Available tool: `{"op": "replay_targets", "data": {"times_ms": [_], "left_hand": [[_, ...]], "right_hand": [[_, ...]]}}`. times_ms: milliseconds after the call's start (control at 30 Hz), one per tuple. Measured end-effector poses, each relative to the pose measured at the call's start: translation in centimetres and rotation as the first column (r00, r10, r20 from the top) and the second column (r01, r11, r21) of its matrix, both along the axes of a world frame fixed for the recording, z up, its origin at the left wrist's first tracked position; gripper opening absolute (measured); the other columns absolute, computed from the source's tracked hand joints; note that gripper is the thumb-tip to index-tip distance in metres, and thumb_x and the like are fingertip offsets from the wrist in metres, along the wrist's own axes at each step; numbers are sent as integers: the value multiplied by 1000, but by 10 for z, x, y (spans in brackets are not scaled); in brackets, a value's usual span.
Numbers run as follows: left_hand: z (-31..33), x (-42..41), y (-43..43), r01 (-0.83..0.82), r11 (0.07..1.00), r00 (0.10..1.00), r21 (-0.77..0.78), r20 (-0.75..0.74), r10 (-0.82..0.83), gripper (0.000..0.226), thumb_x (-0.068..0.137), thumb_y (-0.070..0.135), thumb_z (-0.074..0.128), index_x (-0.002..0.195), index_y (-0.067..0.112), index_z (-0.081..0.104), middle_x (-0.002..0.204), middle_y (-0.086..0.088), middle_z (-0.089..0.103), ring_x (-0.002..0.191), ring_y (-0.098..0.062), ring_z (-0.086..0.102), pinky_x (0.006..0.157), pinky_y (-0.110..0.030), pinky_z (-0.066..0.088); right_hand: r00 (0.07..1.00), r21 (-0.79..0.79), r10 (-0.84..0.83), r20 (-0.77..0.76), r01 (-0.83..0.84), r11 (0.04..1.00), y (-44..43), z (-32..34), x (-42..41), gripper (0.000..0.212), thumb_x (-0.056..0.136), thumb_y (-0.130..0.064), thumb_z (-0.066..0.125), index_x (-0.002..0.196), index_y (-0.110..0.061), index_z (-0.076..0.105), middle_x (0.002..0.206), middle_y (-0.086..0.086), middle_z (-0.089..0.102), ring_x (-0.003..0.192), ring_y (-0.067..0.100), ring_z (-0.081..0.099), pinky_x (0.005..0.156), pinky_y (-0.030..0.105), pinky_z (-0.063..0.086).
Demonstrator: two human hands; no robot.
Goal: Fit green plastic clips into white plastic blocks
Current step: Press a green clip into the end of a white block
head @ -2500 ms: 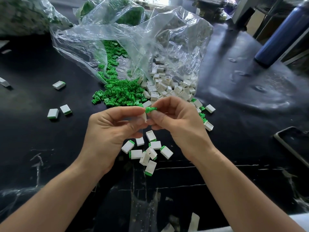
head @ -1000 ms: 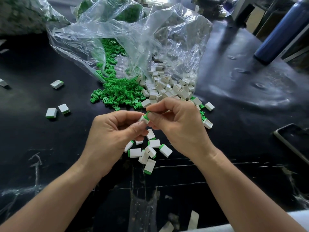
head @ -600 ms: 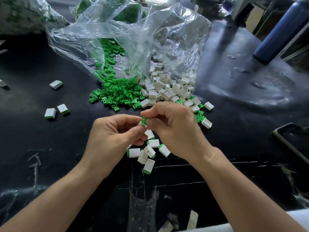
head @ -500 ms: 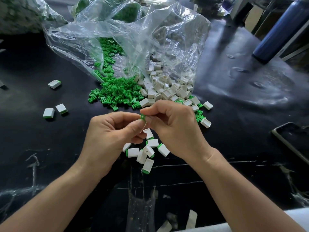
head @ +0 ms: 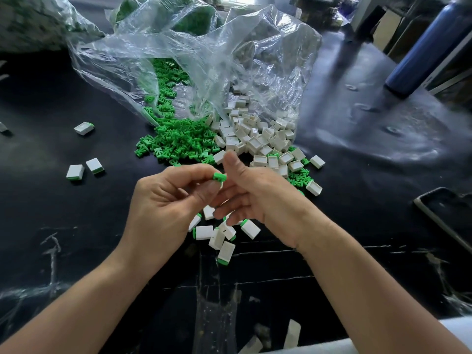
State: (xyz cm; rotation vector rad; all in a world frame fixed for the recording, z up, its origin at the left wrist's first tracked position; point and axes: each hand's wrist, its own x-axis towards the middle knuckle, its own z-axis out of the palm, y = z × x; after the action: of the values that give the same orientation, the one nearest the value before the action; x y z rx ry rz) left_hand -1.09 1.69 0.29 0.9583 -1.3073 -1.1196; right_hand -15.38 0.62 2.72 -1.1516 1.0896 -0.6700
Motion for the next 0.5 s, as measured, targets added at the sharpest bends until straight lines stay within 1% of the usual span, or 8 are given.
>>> {"op": "replay_targets", "data": {"times_ms": [67, 133, 233, 300, 333, 400, 467, 500], "left_hand": [[0, 0, 0, 7, 1000, 1000, 0, -7, -7, 23, 69, 12, 66, 79, 30, 75, 78, 5, 72, 73, -12, 66, 69, -24, 55], [-1, 1, 0, 16, 1000, 1000, -16, 1, -16, 24, 70, 12, 65, 79, 31, 75, 77, 7, 72, 72, -10, 66, 68, -23, 55], [-2, 0, -1, 32, 999, 999, -23, 24, -31, 20, 70, 13, 66, 84, 25, 74, 78, 4, 72, 73, -14, 66, 70, -28, 56], [-3, 1, -1, 48, 999, 999, -15, 27, -47, 19, 69, 15, 67, 86, 22, 73, 76, 1, 71, 69, -16, 65, 67, -30, 56], [-2, 1, -2, 59, 998, 998, -17, 32, -59, 19, 68, 18, 69, 85, 24, 74, 76, 0, 71, 68, -15, 64, 66, -29, 56], [-2, 3, -3, 66, 997, 994, -43, 92, -62, 21, 63, 26, 71, 83, 30, 75, 78, -1, 68, 70, -13, 64, 67, -26, 55], [-3, 5, -5, 59, 996, 990, -64, 132, -50, 19, 62, 26, 71, 79, 35, 74, 80, 5, 66, 74, -11, 63, 69, -24, 54], [-3, 6, -6, 59, 997, 992, -57, 117, -52, 19, 62, 25, 71, 78, 35, 74, 80, 7, 66, 74, -12, 63, 69, -26, 54]], "right_hand": [[998, 31, 52, 29, -53, 998, 0, -1, 0, 60, 65, -61, 46, 80, -5, 64, 74, 7, 65, 64, 17, 61, 56, 21, 50], [996, 39, 78, 46, -79, 996, 1, -1, 1, 57, 67, -60, 45, 78, -7, 63, 74, 7, 65, 63, 16, 60, 55, 20, 48], [995, 34, 81, 54, -83, 996, 1, -2, 1, 50, 70, -57, 43, 72, -10, 61, 68, 4, 63, 57, 12, 58, 52, 18, 46], [994, 32, 72, 78, -75, 997, 2, -1, 2, 47, 71, -54, 42, 71, -11, 60, 64, 2, 62, 55, 11, 55, 51, 17, 45], [994, 27, 66, 86, -69, 997, 3, -2, 2, 45, 72, -52, 41, 71, -11, 59, 64, 1, 60, 55, 10, 54, 51, 17, 45], [994, 17, 59, 96, -60, 998, 3, -2, 1, 44, 73, -50, 40, 72, -9, 57, 64, 2, 58, 55, 10, 52, 51, 17, 43], [992, 16, 64, 107, -66, 998, 4, -1, 1, 42, 73, -48, 41, 73, -9, 57, 67, 3, 56, 55, 10, 51, 52, 17, 42], [990, 17, 69, 120, -72, 997, 5, -1, 1, 41, 73, -47, 41, 73, -9, 57, 67, 3, 56, 56, 9, 51, 52, 17, 42]]}}
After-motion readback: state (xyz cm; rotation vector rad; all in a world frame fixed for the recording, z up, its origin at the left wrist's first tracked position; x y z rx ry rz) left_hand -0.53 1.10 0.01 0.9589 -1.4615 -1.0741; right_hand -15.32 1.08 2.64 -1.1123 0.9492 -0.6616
